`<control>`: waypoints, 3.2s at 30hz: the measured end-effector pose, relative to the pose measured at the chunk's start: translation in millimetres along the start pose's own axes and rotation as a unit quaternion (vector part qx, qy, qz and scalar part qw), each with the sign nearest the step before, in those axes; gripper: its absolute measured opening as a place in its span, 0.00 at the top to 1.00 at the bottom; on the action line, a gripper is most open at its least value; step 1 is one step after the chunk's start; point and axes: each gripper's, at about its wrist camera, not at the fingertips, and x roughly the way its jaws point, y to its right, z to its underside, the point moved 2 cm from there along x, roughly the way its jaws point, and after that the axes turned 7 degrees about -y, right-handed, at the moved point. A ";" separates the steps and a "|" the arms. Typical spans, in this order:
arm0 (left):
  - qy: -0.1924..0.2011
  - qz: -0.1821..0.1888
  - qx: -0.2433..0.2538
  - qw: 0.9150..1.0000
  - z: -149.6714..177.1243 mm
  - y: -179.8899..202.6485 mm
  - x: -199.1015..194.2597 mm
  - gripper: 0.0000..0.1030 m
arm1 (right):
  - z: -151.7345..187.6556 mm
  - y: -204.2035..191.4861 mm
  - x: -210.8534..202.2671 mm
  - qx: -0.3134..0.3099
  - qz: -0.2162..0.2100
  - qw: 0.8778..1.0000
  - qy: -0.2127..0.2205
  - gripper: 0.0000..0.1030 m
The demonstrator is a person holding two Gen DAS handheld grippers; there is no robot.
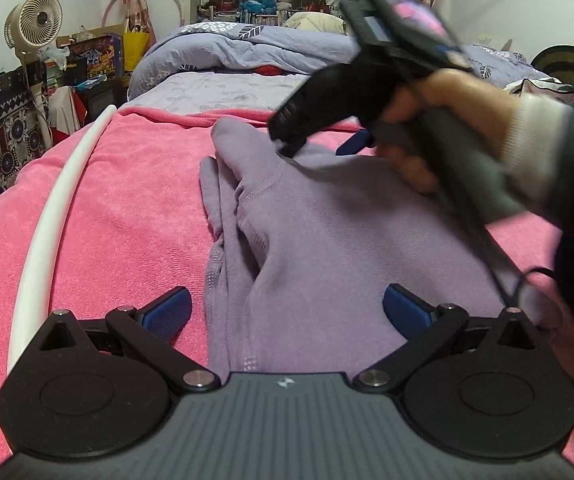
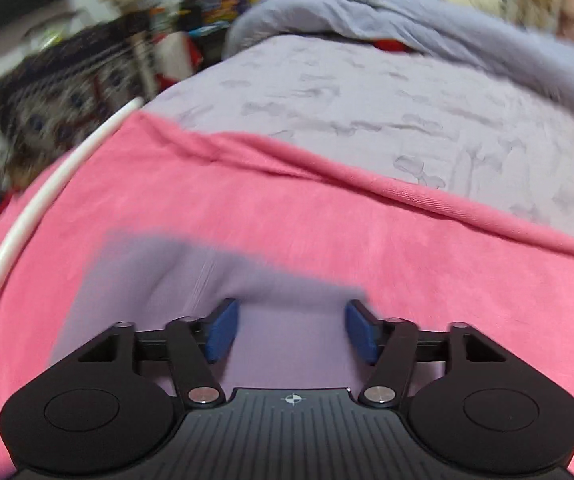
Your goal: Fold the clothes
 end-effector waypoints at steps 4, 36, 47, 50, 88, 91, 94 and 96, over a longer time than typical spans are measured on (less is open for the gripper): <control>0.001 0.002 -0.002 1.000 1.0 -0.6 -1.6 0.00 | -16.5 12.1 2.2 0.050 -0.001 0.999 0.010 0.51; -0.005 0.004 -0.010 1.000 -2.3 -3.4 -0.7 0.00 | 215.1 79.3 -140.0 0.003 -0.081 0.995 0.050 0.46; -0.007 0.003 -0.009 1.000 -1.5 -3.0 0.8 0.00 | 269.0 75.4 -232.0 -0.057 0.031 0.990 0.126 0.32; -0.007 0.002 -0.008 1.000 -1.3 -2.7 0.4 0.00 | 276.0 84.4 -279.6 -0.036 0.034 0.983 0.175 0.24; -0.011 -0.036 0.040 0.998 9.5 -8.3 -25.6 0.00 | 234.3 34.9 -117.9 -0.103 -0.069 0.987 0.103 0.00; -0.006 -0.070 0.056 0.996 12.3 -12.5 -37.9 0.00 | 233.4 36.2 -117.7 -0.101 -0.069 0.987 0.105 0.00; -0.001 -0.109 0.079 0.991 13.3 -13.1 -51.1 0.00 | 233.8 37.3 -118.2 -0.099 -0.070 0.987 0.108 0.00; 0.005 -0.143 0.102 0.984 14.5 -10.6 -60.7 0.00 | 234.9 37.8 -118.5 -0.096 -0.070 0.987 0.111 0.00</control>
